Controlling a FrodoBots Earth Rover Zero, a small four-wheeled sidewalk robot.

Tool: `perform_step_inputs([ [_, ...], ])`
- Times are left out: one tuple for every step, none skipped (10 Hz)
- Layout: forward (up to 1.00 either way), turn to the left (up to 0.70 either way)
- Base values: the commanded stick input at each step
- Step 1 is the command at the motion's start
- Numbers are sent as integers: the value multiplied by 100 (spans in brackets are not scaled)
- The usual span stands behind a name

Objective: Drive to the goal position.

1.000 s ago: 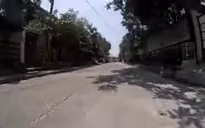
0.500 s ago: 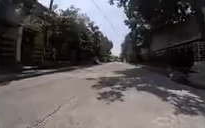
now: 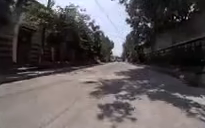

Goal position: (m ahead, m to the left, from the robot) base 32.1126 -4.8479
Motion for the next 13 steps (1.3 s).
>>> perform_step_inputs([
  [100, 0],
  [100, 0],
  [100, 0],
  [100, 0],
  [100, 0],
  [100, 0],
  [100, 0],
  [100, 0],
  [100, 0],
  [100, 0],
  [100, 0],
  [100, 0],
  [100, 0],
])
